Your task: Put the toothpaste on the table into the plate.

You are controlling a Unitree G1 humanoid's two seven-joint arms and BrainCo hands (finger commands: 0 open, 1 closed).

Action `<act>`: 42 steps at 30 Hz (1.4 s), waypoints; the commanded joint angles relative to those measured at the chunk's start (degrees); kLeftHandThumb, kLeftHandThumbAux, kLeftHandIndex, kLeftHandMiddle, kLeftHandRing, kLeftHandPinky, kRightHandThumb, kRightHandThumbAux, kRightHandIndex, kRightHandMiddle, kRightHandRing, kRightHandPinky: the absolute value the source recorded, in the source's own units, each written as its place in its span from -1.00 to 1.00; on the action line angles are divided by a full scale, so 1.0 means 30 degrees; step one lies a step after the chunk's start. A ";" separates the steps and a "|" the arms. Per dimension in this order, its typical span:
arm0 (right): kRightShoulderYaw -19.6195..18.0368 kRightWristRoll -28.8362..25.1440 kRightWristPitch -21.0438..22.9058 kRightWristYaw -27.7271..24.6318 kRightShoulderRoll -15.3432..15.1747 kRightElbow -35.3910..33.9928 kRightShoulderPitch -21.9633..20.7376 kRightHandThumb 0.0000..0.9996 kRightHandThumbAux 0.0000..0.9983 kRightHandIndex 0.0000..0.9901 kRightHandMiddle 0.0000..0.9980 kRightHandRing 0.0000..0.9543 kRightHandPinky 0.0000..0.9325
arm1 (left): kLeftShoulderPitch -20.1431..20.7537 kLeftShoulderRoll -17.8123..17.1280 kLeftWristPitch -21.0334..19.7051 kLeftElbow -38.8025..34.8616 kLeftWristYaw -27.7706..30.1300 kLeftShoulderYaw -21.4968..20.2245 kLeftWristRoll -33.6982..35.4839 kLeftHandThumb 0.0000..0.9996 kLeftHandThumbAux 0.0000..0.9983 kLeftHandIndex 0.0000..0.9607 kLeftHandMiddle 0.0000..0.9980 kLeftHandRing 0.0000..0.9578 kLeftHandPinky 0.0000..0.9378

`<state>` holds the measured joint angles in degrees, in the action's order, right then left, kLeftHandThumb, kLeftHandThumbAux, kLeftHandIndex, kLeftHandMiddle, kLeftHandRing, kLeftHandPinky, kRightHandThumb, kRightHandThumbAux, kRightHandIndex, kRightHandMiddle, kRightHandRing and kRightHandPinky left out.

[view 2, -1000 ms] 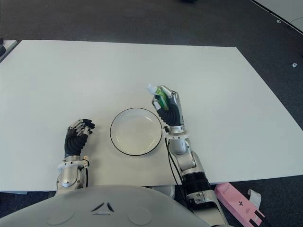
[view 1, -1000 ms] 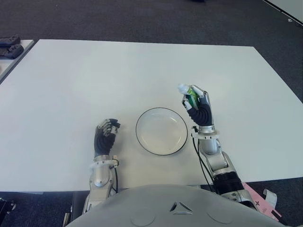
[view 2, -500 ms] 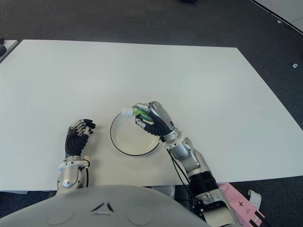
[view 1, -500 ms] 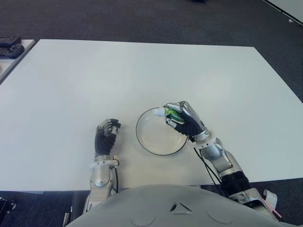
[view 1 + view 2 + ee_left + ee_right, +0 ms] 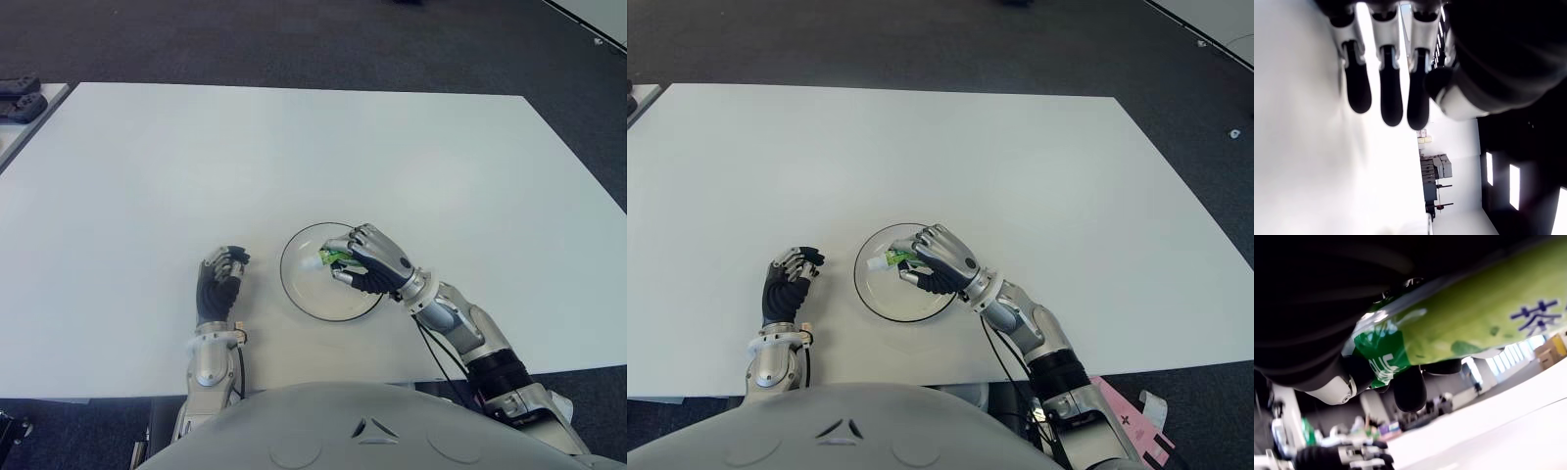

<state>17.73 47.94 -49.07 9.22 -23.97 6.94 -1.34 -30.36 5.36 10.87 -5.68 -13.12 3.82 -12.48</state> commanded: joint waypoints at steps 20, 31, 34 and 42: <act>0.1814 0.0265 0.1467 -0.1600 -0.0999 0.0312 -0.0580 0.42 0.42 -0.14 0.10 0.27 0.46 | 0.0007 0.0242 -0.0455 0.0254 -0.0287 0.0234 -0.0135 0.42 0.44 -0.11 -0.07 -0.07 -0.06; 0.1850 -0.0151 0.1071 -0.2200 -0.1719 0.0318 -0.1135 -0.45 -0.37 -0.98 -0.98 -0.98 -0.97 | 0.0036 0.0195 -0.0423 0.0304 -0.0248 0.0252 -0.0143 0.42 0.44 -0.11 -0.06 -0.07 -0.07; 0.1776 -0.0335 0.1105 -0.2245 -0.1842 0.0230 -0.1093 -0.49 -0.43 -0.99 -0.99 -0.99 -0.99 | 0.0065 0.0169 -0.0402 0.0344 -0.0207 0.0258 -0.0120 0.42 0.44 -0.11 -0.07 -0.07 -0.07; 0.1619 -0.0362 0.1257 -0.2310 -0.2201 -0.0322 -0.0921 -0.58 -0.61 -1.00 -1.00 -1.00 -1.00 | 0.0112 0.0137 -0.0344 0.0405 -0.0215 0.0261 -0.0118 0.42 0.44 -0.11 -0.07 -0.07 -0.07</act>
<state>23.39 47.29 -45.59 2.30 -29.76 6.79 -3.86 -30.33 5.29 10.85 -5.67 -13.15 4.24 -12.54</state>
